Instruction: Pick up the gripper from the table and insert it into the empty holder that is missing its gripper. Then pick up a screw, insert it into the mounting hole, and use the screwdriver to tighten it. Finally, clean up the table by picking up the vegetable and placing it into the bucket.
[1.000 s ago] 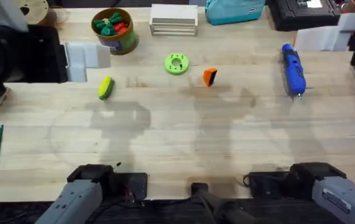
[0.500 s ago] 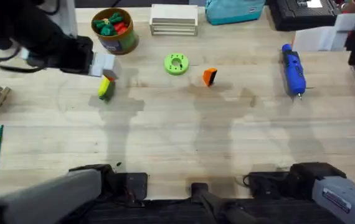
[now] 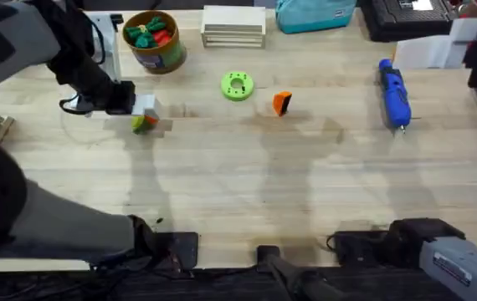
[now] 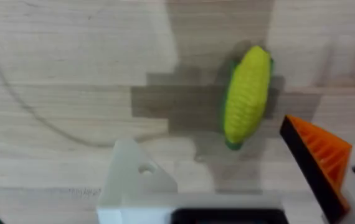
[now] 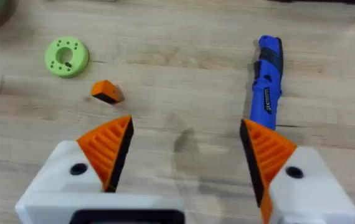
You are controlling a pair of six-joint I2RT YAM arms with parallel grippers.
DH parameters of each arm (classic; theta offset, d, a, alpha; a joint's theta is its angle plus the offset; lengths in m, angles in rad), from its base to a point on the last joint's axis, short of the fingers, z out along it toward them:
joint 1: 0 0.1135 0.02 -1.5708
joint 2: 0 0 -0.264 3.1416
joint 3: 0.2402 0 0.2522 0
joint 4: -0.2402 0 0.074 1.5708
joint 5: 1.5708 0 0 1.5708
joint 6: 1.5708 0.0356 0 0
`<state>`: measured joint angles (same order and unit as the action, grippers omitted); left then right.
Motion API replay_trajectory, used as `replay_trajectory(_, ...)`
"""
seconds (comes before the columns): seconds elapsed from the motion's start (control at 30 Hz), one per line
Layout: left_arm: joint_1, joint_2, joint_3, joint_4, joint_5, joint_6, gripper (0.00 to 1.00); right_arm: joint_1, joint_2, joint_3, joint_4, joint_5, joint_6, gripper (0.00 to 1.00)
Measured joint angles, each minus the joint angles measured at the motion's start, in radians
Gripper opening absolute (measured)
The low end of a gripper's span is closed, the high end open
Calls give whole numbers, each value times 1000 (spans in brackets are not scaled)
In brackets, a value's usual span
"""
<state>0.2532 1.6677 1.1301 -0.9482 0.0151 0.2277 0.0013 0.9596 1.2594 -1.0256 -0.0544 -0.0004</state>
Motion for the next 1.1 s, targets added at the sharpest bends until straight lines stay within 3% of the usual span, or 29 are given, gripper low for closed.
replay_trajectory(0.23,9,105,2,47,18,20,985,0,0,0,0,0,0,990)
replay_trajectory(0.43,9,107,4,59,27,35,990,0,0,0,0,0,0,991)
replay_trajectory(0.5,9,107,4,63,31,38,951,0,0,0,0,0,0,991)
replay_trajectory(0.57,9,108,4,68,46,40,775,0,0,0,0,0,0,991)
replay_trajectory(0.63,7,109,4,86,62,38,475,0,0,0,0,0,0,991)
replay_trajectory(0.67,3,109,6,89,85,41,41,0,0,0,0,0,0,991)
replay_trajectory(0.7,1,109,7,89,89,38,11,0,0,0,0,0,0,991)
replay_trajectory(0.8,1,109,7,88,90,39,24,0,0,0,0,0,0,991)
replay_trajectory(0.97,16,112,8,99,56,38,715,0,0,0,0,0,0,991)
replay_trajectory(1.0,20,112,8,100,56,37,779,0,0,0,0,0,0,992)
replay_trajectory(1.1,19,113,8,89,71,37,809,0,0,0,0,0,0,992)
